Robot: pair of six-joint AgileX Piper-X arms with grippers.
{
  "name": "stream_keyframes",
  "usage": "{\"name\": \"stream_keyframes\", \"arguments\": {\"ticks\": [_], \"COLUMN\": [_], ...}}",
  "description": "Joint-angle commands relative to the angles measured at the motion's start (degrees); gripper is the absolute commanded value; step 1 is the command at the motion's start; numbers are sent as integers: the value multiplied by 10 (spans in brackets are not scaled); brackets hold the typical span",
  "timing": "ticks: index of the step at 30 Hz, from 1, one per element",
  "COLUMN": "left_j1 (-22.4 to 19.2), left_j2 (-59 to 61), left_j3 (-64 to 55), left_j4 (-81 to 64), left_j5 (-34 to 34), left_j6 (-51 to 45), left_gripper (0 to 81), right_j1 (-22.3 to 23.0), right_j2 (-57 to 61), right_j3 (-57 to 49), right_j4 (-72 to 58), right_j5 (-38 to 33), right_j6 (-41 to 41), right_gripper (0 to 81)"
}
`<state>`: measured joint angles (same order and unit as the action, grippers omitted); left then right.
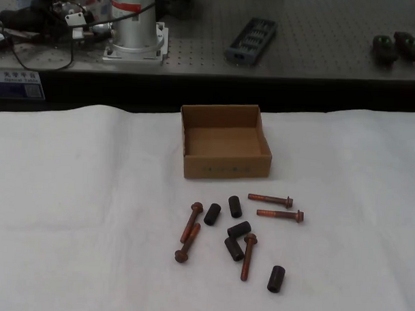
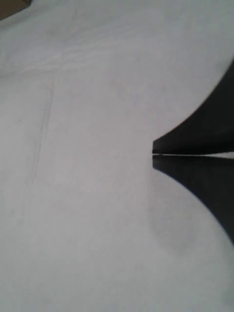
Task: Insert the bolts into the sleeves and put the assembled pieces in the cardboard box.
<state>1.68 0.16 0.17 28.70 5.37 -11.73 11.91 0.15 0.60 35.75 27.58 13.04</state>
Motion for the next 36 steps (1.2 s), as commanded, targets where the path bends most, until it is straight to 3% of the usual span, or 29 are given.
{"name": "stream_keyframes", "arguments": {"ticks": [1,7,11,12,14,17,18,20,22,26,31,36], "left_j1": [1,1,1,1,1,1,1,1,1,1,1,1], "left_j2": [-2,-2,-2,-2,-2,-2,-2,-2,-2,-2,-2,-2], "left_j3": [-2,-2,-2,-2,-2,-2,-2,-2,-2,-2,-2,-51], "left_j4": [-4,-4,-5,-7,-19,-40,-41,-41,-44,-90,-121,-116], "left_j5": [11,29,74,86,109,106,103,104,107,154,169,168], "left_j6": [-10,-106,-116,-120,-136,-151,-163,-181,-183,-183,-183,-164], "left_gripper": [6,6,30,63,202,473,528,517,460,377,378,377], "right_j1": [-4,-4,-4,-4,-4,-4,-4,-4,-4,-4,-4,-4], "right_j2": [-1,-1,-1,-1,-1,-1,-1,-1,-1,-1,3,119], "right_j3": [-6,-6,-6,-6,-6,-6,-6,-6,-6,-6,-24,-91], "right_j4": [-7,-47,-45,-46,-54,-78,-85,-92,-92,-111,-105,-96], "right_j5": [-3,-7,-17,-23,-47,-72,-73,-76,-96,-160,-219,-268], "right_j6": [2,143,160,160,160,160,160,160,160,150,144,151], "right_gripper": [19,19,14,7,38,186,258,398,447,388,280,274]}}
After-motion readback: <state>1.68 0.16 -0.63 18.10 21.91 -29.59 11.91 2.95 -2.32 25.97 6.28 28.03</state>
